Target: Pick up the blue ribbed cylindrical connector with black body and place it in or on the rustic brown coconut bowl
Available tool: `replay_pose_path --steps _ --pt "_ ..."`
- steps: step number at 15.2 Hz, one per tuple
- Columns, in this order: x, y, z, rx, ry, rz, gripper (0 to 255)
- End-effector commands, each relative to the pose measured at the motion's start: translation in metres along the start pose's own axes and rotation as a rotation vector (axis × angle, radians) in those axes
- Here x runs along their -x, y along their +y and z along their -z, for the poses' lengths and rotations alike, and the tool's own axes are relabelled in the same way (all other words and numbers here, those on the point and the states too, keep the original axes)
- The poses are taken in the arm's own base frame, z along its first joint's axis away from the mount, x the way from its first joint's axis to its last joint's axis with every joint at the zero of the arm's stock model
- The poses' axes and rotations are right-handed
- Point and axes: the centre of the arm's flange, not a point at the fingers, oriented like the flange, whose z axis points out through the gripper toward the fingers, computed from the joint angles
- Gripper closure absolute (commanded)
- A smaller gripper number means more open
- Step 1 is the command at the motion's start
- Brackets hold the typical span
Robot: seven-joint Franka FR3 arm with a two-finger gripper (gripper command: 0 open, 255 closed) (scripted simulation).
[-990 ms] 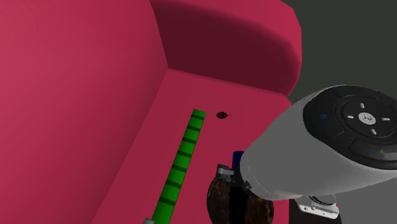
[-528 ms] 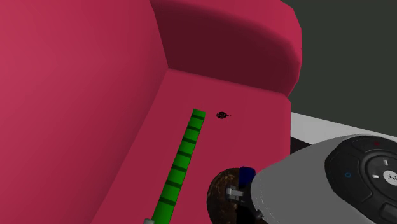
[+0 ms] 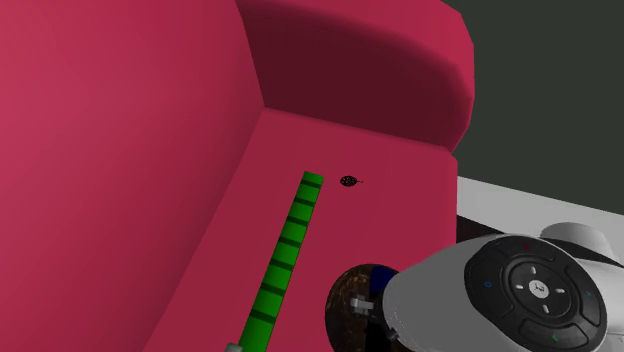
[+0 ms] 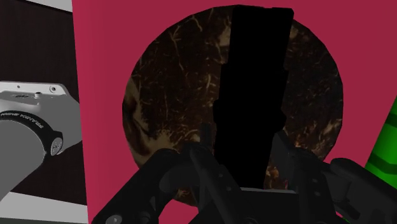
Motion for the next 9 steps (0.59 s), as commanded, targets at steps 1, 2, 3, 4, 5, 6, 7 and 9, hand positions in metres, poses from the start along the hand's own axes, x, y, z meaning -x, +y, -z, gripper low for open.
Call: replay_pose_path --steps 1,2,3,4,5,6,7,9 --pt "-0.0006 0.0018 -0.0046 -0.001 0.000 0.000 255" --pt "-0.0006 0.0018 -0.0046 -0.001 0.000 0.000 255" --pt "-0.0006 0.0018 -0.0046 -0.001 0.000 0.000 255" --pt "-0.0006 0.0018 -0.0046 -0.001 0.000 0.000 255" --pt "-0.0006 0.0018 -0.0046 -0.001 0.000 0.000 255" --pt "-0.0006 0.0018 -0.0046 -0.001 0.000 0.000 255" --pt "-0.0006 0.0018 -0.0046 -0.001 0.000 0.000 255" --pt "-0.0006 0.0018 -0.0046 -0.001 0.000 0.000 0"
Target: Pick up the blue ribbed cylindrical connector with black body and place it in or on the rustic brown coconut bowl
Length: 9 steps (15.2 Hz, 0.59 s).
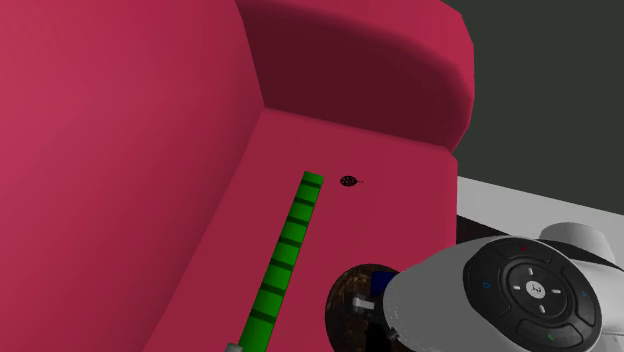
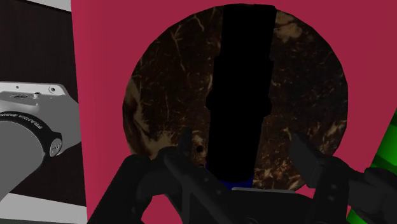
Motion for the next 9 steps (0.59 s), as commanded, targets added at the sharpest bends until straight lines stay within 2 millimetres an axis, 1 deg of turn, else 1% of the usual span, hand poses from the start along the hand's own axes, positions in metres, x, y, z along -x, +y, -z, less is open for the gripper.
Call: replay_pose_path --steps 1,4,7,8,9 --pt "0.000 0.000 0.000 0.000 0.000 0.000 0" --pt "0.000 0.000 0.000 0.000 0.000 0.000 0" --pt "0.000 0.000 0.040 0.000 0.000 0.000 0" --pt "0.000 0.000 0.050 0.000 0.000 0.000 0" --pt "0.000 0.000 0.050 0.000 0.000 0.000 0"
